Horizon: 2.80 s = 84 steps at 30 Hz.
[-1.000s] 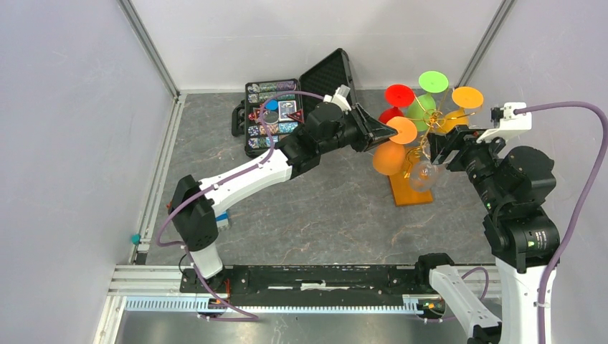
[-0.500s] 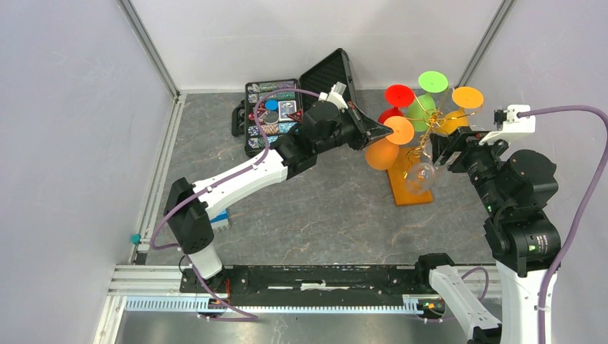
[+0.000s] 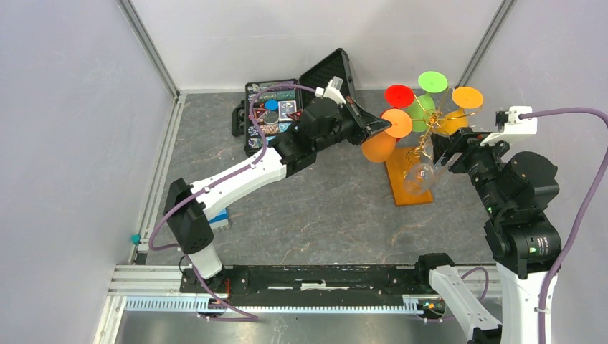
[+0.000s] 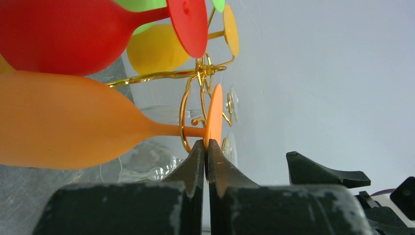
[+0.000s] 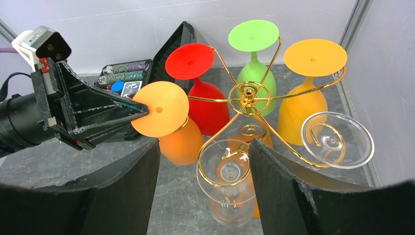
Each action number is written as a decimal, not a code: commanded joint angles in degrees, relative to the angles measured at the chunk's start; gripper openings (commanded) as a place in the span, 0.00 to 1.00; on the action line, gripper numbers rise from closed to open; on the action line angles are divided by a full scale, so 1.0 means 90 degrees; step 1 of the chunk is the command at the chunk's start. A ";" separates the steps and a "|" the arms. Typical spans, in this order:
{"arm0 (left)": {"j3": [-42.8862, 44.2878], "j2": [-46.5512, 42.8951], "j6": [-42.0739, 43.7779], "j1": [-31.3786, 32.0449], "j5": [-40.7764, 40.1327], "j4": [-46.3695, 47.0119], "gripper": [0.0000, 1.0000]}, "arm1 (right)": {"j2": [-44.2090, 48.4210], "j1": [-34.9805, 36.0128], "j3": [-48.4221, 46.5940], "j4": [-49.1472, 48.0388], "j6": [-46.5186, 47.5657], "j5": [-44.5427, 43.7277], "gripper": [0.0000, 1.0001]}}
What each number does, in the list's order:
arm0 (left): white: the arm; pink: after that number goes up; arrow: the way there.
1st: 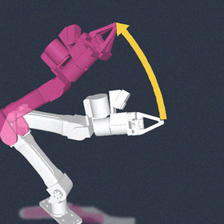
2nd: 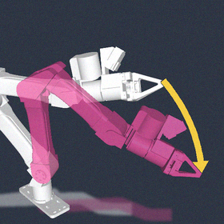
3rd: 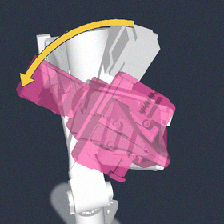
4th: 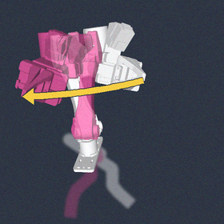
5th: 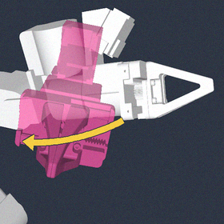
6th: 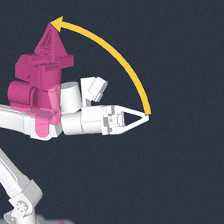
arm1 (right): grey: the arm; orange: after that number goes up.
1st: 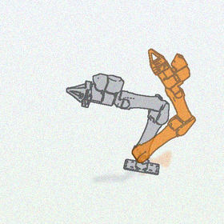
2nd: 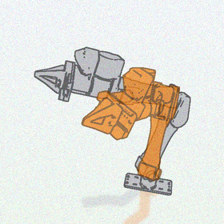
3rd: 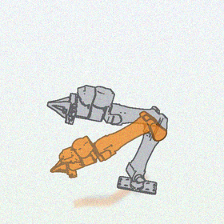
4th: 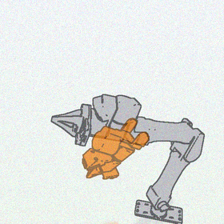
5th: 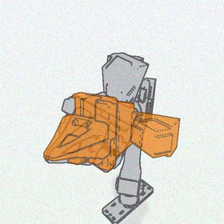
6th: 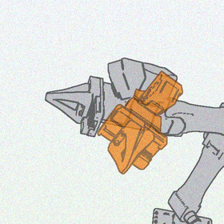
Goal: Take the wine glass off the wine glass rack
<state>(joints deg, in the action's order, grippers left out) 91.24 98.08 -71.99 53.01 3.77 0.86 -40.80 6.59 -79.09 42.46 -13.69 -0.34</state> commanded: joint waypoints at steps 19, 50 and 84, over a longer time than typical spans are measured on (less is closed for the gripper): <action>0.1275 0.0635 0.0001 0.0008 0.0206 0.0112 0.02 | 0.0192 -0.0034 0.0146 -0.0382 -0.0058 -0.0056 0.74; 0.0389 -0.0004 0.0244 0.0140 0.2202 0.0090 0.02 | 0.0377 -0.0038 0.0343 -0.0590 0.0010 0.0684 0.90; -0.1581 -0.2986 0.0453 -0.2361 0.3491 -0.1910 0.02 | -0.0204 0.1087 0.1563 -0.4027 0.2363 0.4185 0.82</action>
<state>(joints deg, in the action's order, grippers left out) 77.38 73.69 -66.76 33.17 29.63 -16.32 -42.70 13.47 -65.73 15.11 0.75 36.88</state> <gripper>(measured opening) 0.040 0.792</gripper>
